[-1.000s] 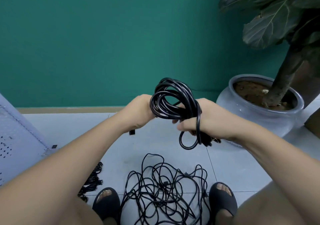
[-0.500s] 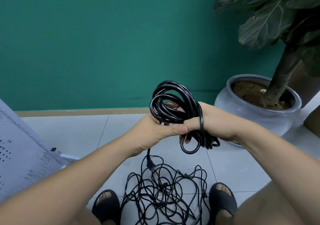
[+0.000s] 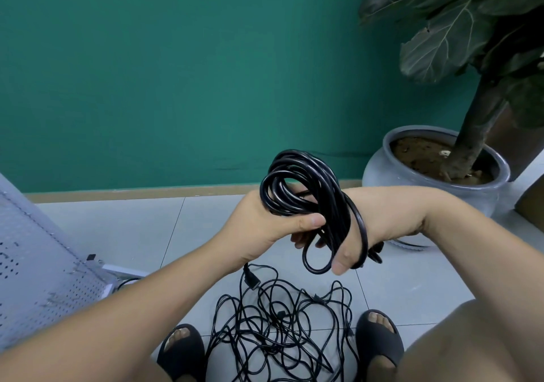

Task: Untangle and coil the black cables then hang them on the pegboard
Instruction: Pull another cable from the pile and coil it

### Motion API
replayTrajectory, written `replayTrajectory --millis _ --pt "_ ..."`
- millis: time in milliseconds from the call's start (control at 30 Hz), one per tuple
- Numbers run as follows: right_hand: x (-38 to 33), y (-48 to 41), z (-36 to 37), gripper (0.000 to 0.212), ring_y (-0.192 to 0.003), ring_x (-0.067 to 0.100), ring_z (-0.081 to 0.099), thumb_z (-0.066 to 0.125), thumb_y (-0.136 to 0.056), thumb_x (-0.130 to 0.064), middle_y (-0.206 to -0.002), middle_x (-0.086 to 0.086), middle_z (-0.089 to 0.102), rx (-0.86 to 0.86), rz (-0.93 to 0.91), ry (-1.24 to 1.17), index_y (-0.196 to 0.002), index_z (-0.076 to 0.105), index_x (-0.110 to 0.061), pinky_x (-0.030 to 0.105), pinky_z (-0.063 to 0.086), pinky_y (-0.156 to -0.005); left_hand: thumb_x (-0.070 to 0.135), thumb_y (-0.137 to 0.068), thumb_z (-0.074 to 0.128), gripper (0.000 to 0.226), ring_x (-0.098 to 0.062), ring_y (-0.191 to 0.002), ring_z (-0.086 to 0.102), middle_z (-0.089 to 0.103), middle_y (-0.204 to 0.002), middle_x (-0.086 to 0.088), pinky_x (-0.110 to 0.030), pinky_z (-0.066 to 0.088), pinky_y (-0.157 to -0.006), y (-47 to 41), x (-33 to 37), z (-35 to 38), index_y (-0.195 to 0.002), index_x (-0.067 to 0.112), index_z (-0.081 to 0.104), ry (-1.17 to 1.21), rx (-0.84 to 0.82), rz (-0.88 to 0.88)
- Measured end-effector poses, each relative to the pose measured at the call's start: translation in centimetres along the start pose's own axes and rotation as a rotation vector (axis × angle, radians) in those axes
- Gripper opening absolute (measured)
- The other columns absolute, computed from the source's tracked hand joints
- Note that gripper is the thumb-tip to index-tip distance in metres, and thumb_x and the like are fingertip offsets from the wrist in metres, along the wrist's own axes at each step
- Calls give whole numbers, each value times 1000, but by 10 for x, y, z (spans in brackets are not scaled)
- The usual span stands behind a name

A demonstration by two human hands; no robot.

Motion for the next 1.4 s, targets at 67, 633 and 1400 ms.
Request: replayTrajectory --millis 67,633,1400 --pt "-3 3 -1 58 -125 21 70 91 -84 -5 -131 -3 74 -7 -3 -8 -133 67 -25 46 61 -101 9 -92 83 10 -31 -68 57 71 -85 -13 -40 52 -67 1 -2 0 -102 10 79 14 4 -5" --pt "13 -8 19 48 -83 25 63 88 -91 -33 -86 16 59 -137 84 -147 -100 59 4 44 50 -78 5 -82 89 35 -12 -95 72 80 -106 2 -21 56 -80 7 -11 -24 -114 10 76 -61 -17 -184" --pt "-8 -32 22 61 -132 13 66 91 -84 -19 -138 -5 72 255 -75 -348 -140 67 -24 43 49 -118 10 -78 93 22 -14 -79 67 82 -96 -3 -33 53 -76 7 -7 -51 -97 17 85 -142 106 -226"
Point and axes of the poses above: each hand's wrist, its own y-axis away from the middle knuckle, its own z-axis out of the palm, x = y × z, the point moved 8 cm from there along -y, towards the middle knuckle
